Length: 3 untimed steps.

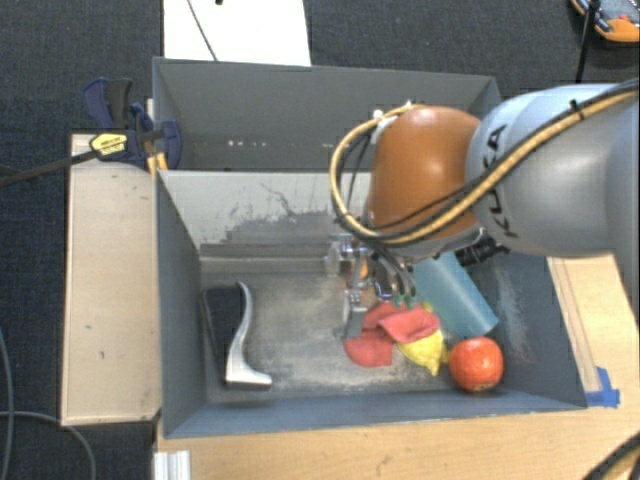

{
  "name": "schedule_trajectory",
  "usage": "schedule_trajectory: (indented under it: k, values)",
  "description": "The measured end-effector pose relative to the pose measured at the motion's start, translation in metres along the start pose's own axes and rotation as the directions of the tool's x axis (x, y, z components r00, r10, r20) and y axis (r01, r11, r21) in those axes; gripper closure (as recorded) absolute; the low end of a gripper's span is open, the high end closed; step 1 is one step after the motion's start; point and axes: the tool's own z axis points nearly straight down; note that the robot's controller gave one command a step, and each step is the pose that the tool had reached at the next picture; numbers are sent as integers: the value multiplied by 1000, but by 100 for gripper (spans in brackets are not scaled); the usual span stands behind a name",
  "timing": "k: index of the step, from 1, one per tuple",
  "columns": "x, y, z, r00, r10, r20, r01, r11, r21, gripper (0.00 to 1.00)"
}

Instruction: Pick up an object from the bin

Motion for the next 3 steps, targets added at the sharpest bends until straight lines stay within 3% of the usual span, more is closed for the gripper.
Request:
schedule_trajectory:
  k: [1,2,3]
  values:
    - [-2,-1,-4,1000,3,8,-3,1000,-1,0]
    - [7,-12,-45,1000,-26,-1,26,1000,0,0]
    - [1,-97,-30,985,173,8,-173,985,-1,100]
